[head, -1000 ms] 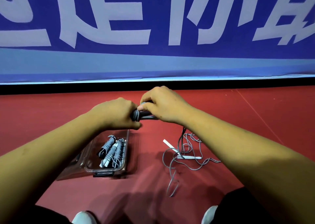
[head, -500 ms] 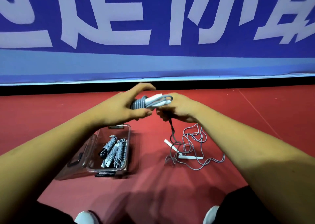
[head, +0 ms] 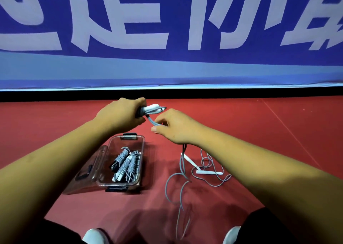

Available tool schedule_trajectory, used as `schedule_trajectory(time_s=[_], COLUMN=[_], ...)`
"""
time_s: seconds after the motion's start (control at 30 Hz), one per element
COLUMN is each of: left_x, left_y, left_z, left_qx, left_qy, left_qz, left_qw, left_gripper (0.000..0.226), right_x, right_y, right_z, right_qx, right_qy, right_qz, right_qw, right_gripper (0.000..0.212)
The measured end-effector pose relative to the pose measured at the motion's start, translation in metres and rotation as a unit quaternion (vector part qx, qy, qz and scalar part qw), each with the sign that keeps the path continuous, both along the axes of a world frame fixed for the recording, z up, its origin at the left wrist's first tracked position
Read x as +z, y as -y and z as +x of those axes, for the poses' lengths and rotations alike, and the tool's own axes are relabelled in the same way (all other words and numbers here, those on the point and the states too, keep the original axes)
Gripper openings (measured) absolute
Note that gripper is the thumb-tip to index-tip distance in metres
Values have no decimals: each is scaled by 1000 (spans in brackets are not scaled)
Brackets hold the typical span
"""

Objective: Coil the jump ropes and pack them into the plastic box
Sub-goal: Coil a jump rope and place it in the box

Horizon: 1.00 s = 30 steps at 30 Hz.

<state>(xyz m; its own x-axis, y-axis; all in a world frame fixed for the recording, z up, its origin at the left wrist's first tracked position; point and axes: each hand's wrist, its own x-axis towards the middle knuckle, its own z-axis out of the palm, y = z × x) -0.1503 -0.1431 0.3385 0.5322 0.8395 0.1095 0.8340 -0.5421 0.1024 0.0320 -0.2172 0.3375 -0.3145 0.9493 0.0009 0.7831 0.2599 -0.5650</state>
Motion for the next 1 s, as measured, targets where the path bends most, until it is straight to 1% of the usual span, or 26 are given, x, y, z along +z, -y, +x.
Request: schedule_trajectory(time_s=[0.03,0.1,0.17,0.2,0.27,0.33,0.37,0.4,0.43,0.5,0.57,0.6,0.63,0.7,0.73,0.77,0.8,0.83,0.87,0.93,1.0], left_x=[-2,-3,0,5,12,14,14,12,11,14,16,16,17,20,22,23,24,25,26,25,22], left_y=[2,6,12,17,25,33,36,38,39,40,39,40,40,40,39,38,36,34,31,20,9], left_z=[0,4,11,15,23,28,30,31,33,34,36,36,36,32,29,27,25,25,23,17,8], left_qx=[-5,-27,-58,-70,-72,-71,-79,-88,-99,-115,-135,-143,-151,-165,-167,-168,-169,-163,-148,-101,-68], left_qy=[-18,-50,-50,-46,-42,-65,-77,-76,-59,3,70,104,135,183,196,205,217,235,253,260,203], left_qz=[-8,-38,-66,-76,-96,-104,-99,-93,-90,-94,-103,-108,-112,-113,-111,-111,-115,-122,-127,-120,-83], left_qw=[1000,998,995,994,992,990,989,989,989,989,983,978,973,963,960,958,955,951,947,953,973], left_gripper=[24,21,23,28,48,66,69,65,55,34,26,28,31,41,46,49,48,41,29,11,12], right_x=[3,9,14,15,16,17,18,20,20,18,11,6,1,-6,-8,-11,-14,-17,-22,-28,-27], right_y=[0,-3,-8,-10,-14,-16,-17,-17,-18,-22,-25,-26,-26,-26,-25,-24,-24,-23,-23,-19,-12], right_z=[1,5,11,15,24,30,32,34,38,48,57,59,59,53,49,46,43,41,39,35,28], right_qx=[4,0,-13,-21,-33,-34,-30,-27,-29,-49,-67,-68,-63,-46,-33,-23,-16,-15,-23,-46,-56], right_qy=[9,32,51,41,-8,-63,-85,-105,-130,-183,-254,-296,-342,-420,-441,-453,-457,-451,-428,-360,-305], right_qz=[17,64,110,121,122,105,93,78,60,13,-42,-69,-100,-172,-206,-236,-260,-276,-283,-280,-255], right_qw=[1000,997,993,992,992,992,992,991,989,982,964,950,932,890,873,860,850,849,858,889,916], right_gripper=[39,29,20,18,15,17,19,22,23,20,14,11,13,30,35,35,31,24,20,24,29])
